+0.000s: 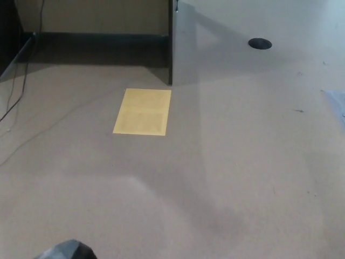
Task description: A person is holding a plastic bag and the robot extends its left hand to grab the bag by hooking its thumb into the holes at the top and brings its hand down by its side. Then it extends its arm again to hand the plastic bag back to the person.
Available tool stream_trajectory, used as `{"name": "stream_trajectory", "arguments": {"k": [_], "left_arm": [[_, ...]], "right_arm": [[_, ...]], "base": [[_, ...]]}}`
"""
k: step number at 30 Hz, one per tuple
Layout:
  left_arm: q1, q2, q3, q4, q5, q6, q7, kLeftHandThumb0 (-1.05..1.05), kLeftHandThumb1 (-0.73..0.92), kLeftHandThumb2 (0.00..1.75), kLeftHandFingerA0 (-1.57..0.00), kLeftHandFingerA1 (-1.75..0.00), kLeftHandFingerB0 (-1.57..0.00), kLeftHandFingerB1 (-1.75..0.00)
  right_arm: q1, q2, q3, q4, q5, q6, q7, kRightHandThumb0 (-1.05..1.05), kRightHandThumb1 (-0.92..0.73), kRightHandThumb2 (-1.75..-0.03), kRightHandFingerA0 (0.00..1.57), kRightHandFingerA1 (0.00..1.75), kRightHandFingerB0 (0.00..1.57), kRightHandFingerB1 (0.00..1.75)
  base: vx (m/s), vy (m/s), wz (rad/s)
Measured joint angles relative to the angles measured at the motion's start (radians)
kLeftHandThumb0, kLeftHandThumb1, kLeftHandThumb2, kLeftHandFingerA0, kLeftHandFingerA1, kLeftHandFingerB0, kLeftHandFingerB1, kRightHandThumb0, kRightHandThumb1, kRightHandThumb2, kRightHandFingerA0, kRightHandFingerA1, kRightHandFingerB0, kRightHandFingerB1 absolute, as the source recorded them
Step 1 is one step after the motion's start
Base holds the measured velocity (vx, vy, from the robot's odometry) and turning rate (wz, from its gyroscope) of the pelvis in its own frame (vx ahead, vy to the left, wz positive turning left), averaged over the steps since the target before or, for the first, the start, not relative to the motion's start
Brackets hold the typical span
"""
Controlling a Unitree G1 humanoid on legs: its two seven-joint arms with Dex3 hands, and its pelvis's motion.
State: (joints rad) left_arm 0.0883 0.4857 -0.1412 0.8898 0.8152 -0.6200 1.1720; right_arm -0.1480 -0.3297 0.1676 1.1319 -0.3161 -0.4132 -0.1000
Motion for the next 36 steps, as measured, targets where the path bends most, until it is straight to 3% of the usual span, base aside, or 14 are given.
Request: {"name": "stream_trajectory", "arguments": {"k": [4,5,6,8,10,11,13,14,27,28,32,33,34,36], "left_arm": [[-0.027,0.001,-0.028,0.074,0.002,0.004,0.029,-0.11,0.54,0.60,-0.98,-1.59,-0.94,-0.70],[-0.034,0.001,-0.033,0.085,0.002,0.006,0.031,-0.07,0.57,0.60,-0.97,-1.61,-0.95,-0.77],[-0.049,0.001,-0.041,0.114,0.001,0.006,0.036,-0.04,0.66,0.63,-0.95,-1.65,-0.80,-1.22],[-0.063,0.001,-0.054,0.147,0.001,0.006,0.045,-0.04,0.66,0.64,-0.91,-1.67,-0.79,-1.33],[-0.072,0.001,-0.066,0.170,0.001,0.006,0.051,-0.08,0.53,0.90,-1.21,-1.38,-0.91,-1.21],[-0.074,0.000,-0.071,0.178,0.001,0.006,0.055,-0.02,0.65,0.68,-0.90,-1.70,-0.72,-1.50],[-0.079,-0.002,-0.084,0.195,0.001,0.006,0.071,-0.01,0.64,0.69,-0.91,-1.70,-0.74,-1.47],[-0.081,-0.003,-0.087,0.198,0.001,0.006,0.077,-0.04,0.52,0.92,-1.25,-1.40,-0.95,-1.20],[-0.023,-0.013,-0.068,-0.181,-0.027,-0.022,0.035,0.10,0.51,1.03,-1.25,-1.39,-0.97,-1.13],[-0.017,-0.014,-0.065,-0.225,-0.030,-0.022,0.026,0.03,0.57,0.98,-0.93,-1.71,-0.87,-1.31],[-0.005,-0.023,-0.049,-0.395,-0.040,-0.014,-0.019,0.01,0.60,0.98,-0.90,-1.69,-0.85,-1.32],[-0.006,-0.026,-0.045,-0.433,-0.042,-0.010,-0.032,0.02,0.59,0.96,-0.92,-1.70,-0.82,-1.32],[-0.007,-0.030,-0.041,-0.471,-0.045,-0.006,-0.046,0.02,0.54,1.06,-1.25,-1.39,-0.91,-1.11],[-0.026,-0.037,-0.035,-0.554,-0.051,0.009,-0.083,-0.02,0.54,1.06,-1.26,-1.40,-0.90,-1.11]], "right_arm": [[-0.001,0.000,-0.003,0.000,0.001,0.000,0.002,-0.30,-0.68,-0.61,0.72,0.74,0.63,0.43],[-0.001,0.000,-0.003,0.000,0.001,0.001,0.001,-0.29,-0.68,-0.60,0.74,0.74,0.63,0.43],[-0.002,0.000,-0.002,0.000,0.000,0.001,0.001,-0.29,-0.67,-0.60,0.75,0.70,0.64,0.44],[-0.001,0.000,-0.001,0.000,0.000,0.000,0.001,-0.30,-0.68,-0.61,0.75,0.70,0.64,0.44],[0.000,0.000,-0.002,0.000,0.001,0.000,0.001,-0.30,-0.67,-0.60,0.75,0.64,0.65,0.44],[0.000,0.000,-0.003,0.000,0.001,0.000,0.001,-0.31,-0.67,-0.60,0.76,0.64,0.65,0.43],[0.002,0.000,-0.003,-0.001,0.001,0.000,0.001,-0.30,-0.67,-0.60,0.76,0.65,0.65,0.43],[0.002,0.000,-0.002,-0.001,0.000,0.000,0.001,-0.29,-0.68,-0.60,0.75,0.66,0.62,0.43],[0.002,0.000,0.003,-0.001,0.000,0.001,0.000,-0.31,-0.68,-0.61,0.76,0.68,0.64,0.43],[0.002,0.001,0.003,-0.001,0.000,0.001,0.000,-0.30,-0.68,-0.60,0.77,0.70,0.64,0.43],[0.002,0.002,0.005,-0.001,0.000,0.001,0.000,-0.31,-0.67,-0.61,0.76,0.62,0.63,0.43],[0.002,0.002,0.006,-0.001,0.000,0.001,0.000,-0.29,-0.68,-0.60,0.76,0.64,0.64,0.43],[0.002,0.002,0.006,-0.001,0.000,0.001,0.000,-0.31,-0.68,-0.61,0.76,0.62,0.64,0.43],[0.002,0.001,0.006,-0.001,0.000,0.001,0.000,-0.31,-0.68,-0.61,0.76,0.62,0.64,0.43]], "base": [[0.00,0.000,0.00],[0.00,0.000,0.00],[0.00,0.000,0.00],[0.00,0.000,0.00],[0.00,0.000,0.00],[0.00,0.000,0.00],[0.00,0.000,0.00],[0.00,0.000,0.00],[0.00,0.000,0.00],[0.00,0.000,0.00],[0.00,0.000,0.00],[0.00,0.000,0.00],[0.00,0.000,0.00],[0.00,0.000,0.00]]}}
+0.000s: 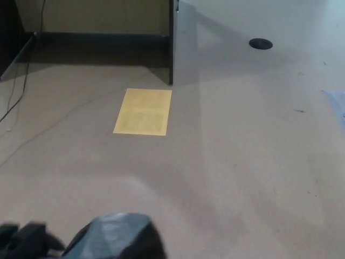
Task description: A person is holding a plastic bag and the robot extends its left hand to grab the bag by hooking its thumb into the holes at the top and brings its hand down by its side. Then it extends its arm again to hand the plastic bag back to the person.
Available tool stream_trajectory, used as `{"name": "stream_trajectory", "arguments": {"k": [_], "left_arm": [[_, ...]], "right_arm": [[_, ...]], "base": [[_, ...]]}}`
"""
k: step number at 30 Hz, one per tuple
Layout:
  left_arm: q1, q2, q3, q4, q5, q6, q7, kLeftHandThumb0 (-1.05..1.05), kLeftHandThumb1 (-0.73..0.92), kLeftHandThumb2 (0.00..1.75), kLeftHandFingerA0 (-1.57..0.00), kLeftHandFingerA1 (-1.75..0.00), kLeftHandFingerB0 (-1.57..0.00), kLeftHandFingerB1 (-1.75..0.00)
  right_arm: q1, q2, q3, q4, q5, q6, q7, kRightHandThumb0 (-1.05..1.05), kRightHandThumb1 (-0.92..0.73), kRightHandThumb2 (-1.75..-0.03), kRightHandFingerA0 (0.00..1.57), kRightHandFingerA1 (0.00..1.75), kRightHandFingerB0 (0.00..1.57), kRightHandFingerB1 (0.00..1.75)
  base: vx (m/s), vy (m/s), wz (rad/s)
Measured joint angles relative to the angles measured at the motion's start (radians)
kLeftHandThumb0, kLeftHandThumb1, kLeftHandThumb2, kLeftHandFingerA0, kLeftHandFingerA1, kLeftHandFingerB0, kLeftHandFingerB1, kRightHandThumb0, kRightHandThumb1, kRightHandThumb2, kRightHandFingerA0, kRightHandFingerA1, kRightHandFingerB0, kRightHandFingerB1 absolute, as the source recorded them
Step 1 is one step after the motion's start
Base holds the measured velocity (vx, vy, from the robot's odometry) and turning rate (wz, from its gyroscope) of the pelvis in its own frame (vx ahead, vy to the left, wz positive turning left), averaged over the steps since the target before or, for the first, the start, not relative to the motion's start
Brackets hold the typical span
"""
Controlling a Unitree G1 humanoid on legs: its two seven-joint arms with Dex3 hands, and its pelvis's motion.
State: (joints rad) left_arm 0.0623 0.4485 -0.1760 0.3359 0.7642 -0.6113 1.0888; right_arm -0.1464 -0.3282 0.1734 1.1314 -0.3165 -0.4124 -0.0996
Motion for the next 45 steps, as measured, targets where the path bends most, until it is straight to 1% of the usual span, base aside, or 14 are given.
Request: {"name": "stream_trajectory", "arguments": {"k": [2,5,10,14,17,18,24,26,28,33,34,35,38,45], "left_arm": [[-0.038,-0.012,0.002,-0.062,-0.002,0.017,-0.038,-0.08,0.67,0.88,-0.93,-1.71,-0.81,-1.31],[-0.105,-0.026,0.002,-0.112,-0.003,0.044,-0.090,-0.09,0.59,1.00,-1.24,-1.39,-0.88,-1.13],[-0.295,-0.086,-0.003,-0.155,-0.003,0.103,-0.186,-0.02,0.53,0.99,-1.22,-1.35,-0.91,-1.12],[-0.457,-0.149,-0.019,-0.148,-0.003,0.146,-0.258,-0.15,0.73,0.67,-0.93,-1.71,-0.85,-1.11],[-0.565,-0.196,-0.038,-0.133,-0.001,0.181,-0.314,-0.24,0.58,0.94,-1.19,-1.37,-0.85,-1.19],[-0.591,-0.209,-0.044,-0.130,-0.001,0.190,-0.329,-0.17,0.73,0.72,-0.87,-1.75,-0.69,-1.51],[-0.777,-0.296,-0.098,-0.086,0.015,0.266,-0.422,-0.12,0.72,0.81,-1.13,-1.70,-0.70,-1.43],[-0.842,-0.323,-0.120,-0.063,0.028,0.291,-0.443,-0.20,0.76,0.76,-0.93,-1.75,-0.66,-1.53],[-0.887,-0.340,-0.136,-0.047,0.044,0.309,-0.452,-0.18,0.74,0.68,-0.96,-1.74,-0.78,-1.24],[-0.956,-0.366,-0.163,-0.047,0.070,0.346,-0.473,-0.20,0.70,0.67,-0.94,-1.75,-0.74,-1.33],[-0.963,-0.367,-0.164,-0.049,0.075,0.350,-0.476,-0.24,0.54,0.94,-1.24,-1.36,-0.82,-0.98],[-0.977,-0.368,-0.166,-0.049,0.082,0.359,-0.482,-0.16,0.70,0.66,-0.98,-1.74,-0.84,-1.01],[-1.018,-0.367,-0.165,-0.044,0.086,0.368,-0.496,-0.18,0.69,0.69,-1.05,-1.66,-0.92,-0.85],[-1.102,-0.342,-0.157,-0.023,0.081,0.366,-0.529,-0.22,0.55,0.98,-1.23,-1.31,-0.86,-1.03]], "right_arm": [[0.000,0.000,0.000,0.000,0.000,0.000,0.000,-0.31,-0.67,-0.60,0.78,0.68,0.65,0.43],[-0.003,0.000,0.000,0.000,0.000,0.000,0.000,-0.32,-0.68,-0.60,0.77,0.71,0.65,0.43],[-0.005,0.000,0.001,-0.004,0.000,0.001,0.000,-0.31,-0.68,-0.61,0.75,0.63,0.64,0.43],[-0.007,-0.001,0.002,-0.006,0.000,0.001,0.000,-0.31,-0.68,-0.61,0.74,0.63,0.63,0.43],[-0.012,-0.005,0.002,-0.006,0.000,0.001,0.001,-0.31,-0.68,-0.61,0.75,0.65,0.64,0.43],[-0.014,-0.006,0.002,-0.006,0.000,0.001,0.002,-0.31,-0.68,-0.61,0.74,0.62,0.63,0.43],[-0.025,-0.013,-0.004,-0.008,0.001,0.000,0.003,-0.30,-0.67,-0.61,0.75,0.64,0.63,0.43],[-0.028,-0.013,-0.006,-0.007,0.002,-0.001,0.004,-0.30,-0.68,-0.61,0.75,0.61,0.63,0.42],[-0.031,-0.013,-0.007,-0.006,0.001,-0.001,0.003,-0.31,-0.68,-0.61,0.77,0.64,0.63,0.43],[-0.031,-0.017,-0.004,-0.004,0.000,-0.002,0.003,-0.31,-0.68,-0.61,0.76,0.63,0.63,0.43],[-0.030,-0.017,-0.003,-0.004,0.000,-0.002,0.003,-0.32,-0.68,-0.61,0.75,0.60,0.63,0.42],[-0.030,-0.019,-0.003,-0.005,0.000,-0.002,0.003,-0.30,-0.68,-0.60,0.75,0.67,0.65,0.43],[-0.031,-0.020,-0.003,-0.005,0.000,-0.002,0.003,-0.30,-0.68,-0.61,0.75,0.65,0.63,0.43],[-0.066,-0.020,-0.001,0.000,0.000,-0.002,0.003,-0.31,-0.68,-0.61,0.77,0.69,0.65,0.44]], "base": [[0.00,0.000,0.00],[0.00,0.000,0.00],[0.00,0.000,0.00],[0.00,0.000,0.00],[0.00,0.000,0.00],[0.00,0.000,0.00],[0.00,0.000,0.00],[0.00,0.000,0.00],[0.00,0.000,0.00],[0.00,0.000,0.00],[0.00,0.000,0.00],[0.00,0.000,0.00],[0.00,0.000,0.00],[0.00,0.000,0.00]]}}
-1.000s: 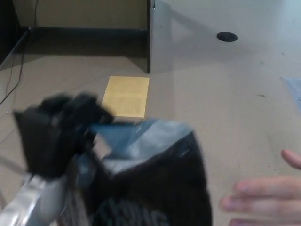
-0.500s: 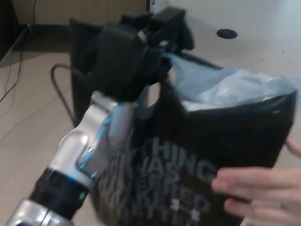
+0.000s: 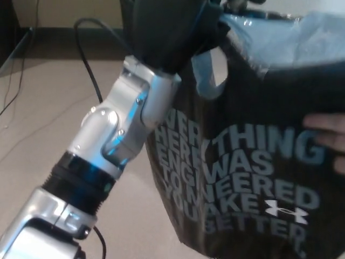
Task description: A person is holding a plastic bag and the robot extends its left hand to grab the bag by hooking its thumb into the holes at the top and brings its hand down by its side. Then it extends its arm again to hand the plastic bag back to the person.
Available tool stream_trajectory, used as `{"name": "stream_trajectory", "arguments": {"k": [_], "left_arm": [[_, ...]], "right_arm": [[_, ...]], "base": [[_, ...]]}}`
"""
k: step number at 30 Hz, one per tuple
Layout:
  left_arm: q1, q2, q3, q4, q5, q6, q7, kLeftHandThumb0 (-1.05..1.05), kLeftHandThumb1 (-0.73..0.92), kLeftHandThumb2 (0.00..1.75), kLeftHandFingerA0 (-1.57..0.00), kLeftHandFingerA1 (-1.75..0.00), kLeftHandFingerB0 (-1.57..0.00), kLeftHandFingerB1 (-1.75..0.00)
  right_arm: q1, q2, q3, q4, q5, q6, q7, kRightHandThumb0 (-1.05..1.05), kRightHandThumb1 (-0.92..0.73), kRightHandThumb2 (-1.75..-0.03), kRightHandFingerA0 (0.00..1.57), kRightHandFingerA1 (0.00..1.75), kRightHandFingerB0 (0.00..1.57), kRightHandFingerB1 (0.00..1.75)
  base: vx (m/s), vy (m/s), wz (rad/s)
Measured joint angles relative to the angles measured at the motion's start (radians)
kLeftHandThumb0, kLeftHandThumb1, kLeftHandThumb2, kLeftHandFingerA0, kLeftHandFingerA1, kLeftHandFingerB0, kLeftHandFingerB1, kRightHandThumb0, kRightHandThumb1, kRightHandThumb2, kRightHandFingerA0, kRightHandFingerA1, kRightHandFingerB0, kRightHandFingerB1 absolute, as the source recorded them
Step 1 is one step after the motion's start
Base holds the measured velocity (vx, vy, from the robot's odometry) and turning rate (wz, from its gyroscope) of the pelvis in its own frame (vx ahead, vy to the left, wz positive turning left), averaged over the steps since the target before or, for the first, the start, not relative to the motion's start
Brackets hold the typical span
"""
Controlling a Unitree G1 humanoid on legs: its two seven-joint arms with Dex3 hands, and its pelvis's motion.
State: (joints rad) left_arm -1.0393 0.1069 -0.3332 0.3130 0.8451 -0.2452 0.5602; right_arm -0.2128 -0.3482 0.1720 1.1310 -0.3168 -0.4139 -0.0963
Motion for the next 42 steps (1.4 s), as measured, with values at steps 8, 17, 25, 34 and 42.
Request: {"name": "stream_trajectory", "arguments": {"k": [8,17,25,34,42], "left_arm": [[-0.020,-0.007,0.000,-0.016,0.001,0.015,-0.035,-0.67,0.54,0.57,-0.21,-0.34,-0.04,-0.25],[0.038,-0.038,0.000,-0.141,-0.003,0.130,-0.187,-0.87,0.44,0.59,0.00,0.00,0.00,0.00],[0.107,-0.024,0.001,-0.215,-0.006,0.208,-0.319,-0.91,0.49,0.58,0.00,0.00,0.00,0.00],[0.165,0.023,0.013,-0.298,-0.038,0.248,-0.460,-0.74,0.41,0.84,0.00,0.00,0.00,0.00],[0.289,0.147,0.061,-0.404,-0.100,0.258,-0.600,-0.73,0.42,0.82,0.00,-0.04,0.00,-0.03]], "right_arm": [[-0.002,0.000,0.004,0.000,0.000,0.000,0.000,-0.33,-0.68,-0.61,0.75,0.70,0.65,0.44],[-0.002,0.001,0.005,-0.001,0.000,0.000,0.000,-0.31,-0.68,-0.60,0.74,0.68,0.66,0.44],[-0.001,0.002,0.010,-0.002,-0.001,0.000,0.000,-0.32,-0.68,-0.61,0.75,0.64,0.64,0.44],[-0.001,0.003,0.015,-0.002,0.000,0.000,0.000,-0.30,-0.68,-0.61,0.77,0.68,0.65,0.44],[0.005,0.010,0.015,-0.001,0.000,0.000,0.001,-0.31,-0.68,-0.61,0.75,0.62,0.62,0.42]], "base": [[0.00,0.000,0.00],[0.00,0.000,0.00],[0.00,0.000,0.00],[0.00,0.000,0.00],[0.00,0.000,0.00]]}}
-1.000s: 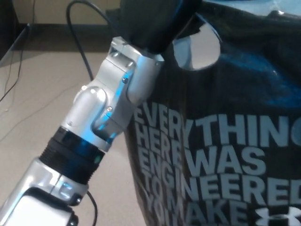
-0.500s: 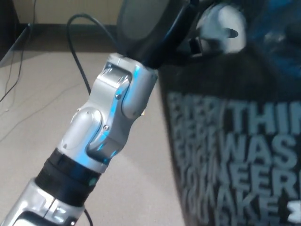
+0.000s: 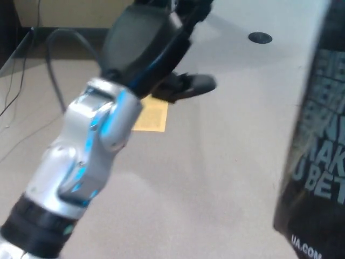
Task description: A person is holding a plastic bag and the robot extends its left hand to grab the bag by hooking its thumb into the holes at the top and brings its hand down by its side. Then it extends its arm again to hand the plastic bag back to the person.
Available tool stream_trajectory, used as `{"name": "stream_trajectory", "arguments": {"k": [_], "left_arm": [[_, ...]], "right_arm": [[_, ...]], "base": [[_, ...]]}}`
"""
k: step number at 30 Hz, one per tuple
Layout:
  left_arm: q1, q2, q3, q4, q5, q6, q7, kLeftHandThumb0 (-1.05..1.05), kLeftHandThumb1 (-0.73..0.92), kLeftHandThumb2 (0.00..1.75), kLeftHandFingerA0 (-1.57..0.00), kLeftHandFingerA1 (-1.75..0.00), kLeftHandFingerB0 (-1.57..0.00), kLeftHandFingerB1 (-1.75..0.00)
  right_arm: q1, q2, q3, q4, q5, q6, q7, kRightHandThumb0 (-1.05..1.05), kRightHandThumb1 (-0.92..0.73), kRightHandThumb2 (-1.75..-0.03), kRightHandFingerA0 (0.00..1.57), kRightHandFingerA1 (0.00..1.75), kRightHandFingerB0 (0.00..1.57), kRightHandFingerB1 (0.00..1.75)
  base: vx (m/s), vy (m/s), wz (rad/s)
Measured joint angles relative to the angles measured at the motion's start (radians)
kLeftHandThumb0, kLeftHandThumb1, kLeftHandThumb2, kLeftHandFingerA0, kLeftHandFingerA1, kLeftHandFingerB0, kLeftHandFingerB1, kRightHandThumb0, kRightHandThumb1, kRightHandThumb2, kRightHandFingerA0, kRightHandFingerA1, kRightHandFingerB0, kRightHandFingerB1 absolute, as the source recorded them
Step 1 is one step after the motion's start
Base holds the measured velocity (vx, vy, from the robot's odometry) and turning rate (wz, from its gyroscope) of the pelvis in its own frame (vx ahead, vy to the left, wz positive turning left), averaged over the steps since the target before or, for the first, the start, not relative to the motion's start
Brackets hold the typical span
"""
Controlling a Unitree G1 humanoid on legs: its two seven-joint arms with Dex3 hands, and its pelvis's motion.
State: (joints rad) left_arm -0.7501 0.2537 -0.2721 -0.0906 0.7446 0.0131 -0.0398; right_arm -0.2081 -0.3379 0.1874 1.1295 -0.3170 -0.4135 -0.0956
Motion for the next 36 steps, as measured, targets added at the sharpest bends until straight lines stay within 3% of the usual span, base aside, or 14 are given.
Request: {"name": "stream_trajectory", "arguments": {"k": [1,5,6,14,15,18,19,21,22,24,25,27,30,36], "left_arm": [[0.041,0.026,0.021,-0.021,-0.018,-0.004,-0.016,-0.79,0.44,0.60,0.00,-0.20,0.00,-0.15],[0.214,0.079,0.089,-0.068,-0.063,-0.017,-0.036,-0.65,0.46,0.55,-0.06,-0.29,0.00,-0.23],[0.248,0.087,0.099,-0.076,-0.070,-0.020,-0.037,-0.32,0.18,0.80,-0.03,-0.49,0.00,-0.48],[0.585,0.096,0.233,0.001,-0.156,-0.137,0.023,-0.28,0.25,0.83,0.00,-0.49,0.00,-0.47],[0.623,0.092,0.248,0.025,-0.167,-0.155,0.033,-0.46,0.44,0.54,-0.18,-0.33,-0.15,-0.28],[0.707,0.084,0.288,0.107,-0.194,-0.207,0.064,-0.51,0.40,0.63,-0.16,-0.40,-0.11,-0.34],[0.728,0.082,0.298,0.135,-0.201,-0.220,0.074,-0.25,0.30,0.85,-0.03,-0.50,0.00,-0.47],[0.782,0.076,0.322,0.221,-0.215,-0.258,0.098,-0.26,0.30,0.85,-0.05,-0.51,-0.02,-0.48],[0.803,0.076,0.329,0.259,-0.218,-0.274,0.109,-0.46,0.46,0.54,-0.21,-0.37,-0.18,-0.28],[0.827,0.075,0.336,0.313,-0.221,-0.296,0.125,-0.47,0.48,0.55,-0.21,-0.36,-0.16,-0.28],[0.849,0.075,0.343,0.368,-0.223,-0.319,0.144,-0.25,0.29,0.85,-0.10,-0.52,-0.08,-0.50],[0.871,0.075,0.349,0.457,-0.224,-0.354,0.175,-0.24,0.28,0.86,-0.12,-0.53,-0.10,-0.51],[0.886,0.077,0.353,0.573,-0.224,-0.393,0.218,-0.40,0.48,0.55,-0.31,-0.36,-0.27,-0.30],[0.877,0.086,0.354,0.824,-0.223,-0.478,0.316,-0.39,0.43,0.61,-0.26,-0.38,-0.25,-0.35]], "right_arm": [[0.001,0.001,0.000,0.001,0.000,0.001,0.000,-0.31,-0.68,-0.61,0.75,0.61,0.63,0.43],[0.016,0.001,0.001,-0.001,0.000,0.001,0.000,-0.31,-0.68,-0.61,0.75,0.64,0.64,0.43],[0.020,0.002,0.001,-0.001,0.000,0.001,0.000,-0.30,-0.69,-0.61,0.74,0.63,0.64,0.43],[0.048,0.002,-0.002,-0.002,0.001,-0.001,0.000,-0.28,-0.67,-0.60,0.76,0.66,0.64,0.44],[0.050,0.002,-0.003,-0.002,0.001,-0.001,-0.001,-0.28,-0.67,-0.60,0.74,0.67,0.64,0.44],[0.053,0.003,-0.003,-0.002,0.001,-0.002,-0.001,-0.29,-0.67,-0.60,0.73,0.66,0.63,0.43],[0.053,0.003,-0.004,-0.002,0.002,-0.002,-0.001,-0.28,-0.68,-0.61,0.74,0.63,0.62,0.42],[0.054,0.003,-0.004,-0.002,0.002,-0.002,-0.001,-0.28,-0.67,-0.60,0.75,0.71,0.63,0.43],[0.054,0.003,-0.003,-0.002,0.002,-0.002,-0.001,-0.29,-0.67,-0.60,0.77,0.70,0.63,0.43],[0.055,0.004,-0.003,-0.002,0.001,-0.002,-0.001,-0.29,-0.67,-0.60,0.77,0.70,0.64,0.43],[0.055,0.004,-0.003,-0.002,0.002,-0.002,-0.001,-0.29,-0.67,-0.60,0.74,0.68,0.63,0.43],[0.055,0.005,-0.003,-0.001,0.002,-0.002,-0.001,-0.29,-0.67,-0.60,0.75,0.72,0.64,0.43],[0.055,0.005,-0.003,0.000,0.002,-0.002,-0.002,-0.29,-0.67,-0.60,0.77,0.67,0.62,0.43],[0.053,0.014,-0.003,0.001,0.001,-0.002,-0.002,-0.29,-0.67,-0.60,0.75,0.65,0.62,0.43]], "base": [[0.00,0.000,0.00],[0.00,0.000,0.00],[0.00,0.000,0.00],[0.00,0.000,0.00],[0.00,0.000,0.00],[0.00,0.000,0.00],[0.00,0.000,0.00],[0.00,0.000,0.00],[0.00,0.000,0.00],[0.00,0.000,0.00],[0.00,0.000,0.00],[0.00,0.000,0.00],[0.00,0.000,0.00],[0.00,0.000,0.00]]}}
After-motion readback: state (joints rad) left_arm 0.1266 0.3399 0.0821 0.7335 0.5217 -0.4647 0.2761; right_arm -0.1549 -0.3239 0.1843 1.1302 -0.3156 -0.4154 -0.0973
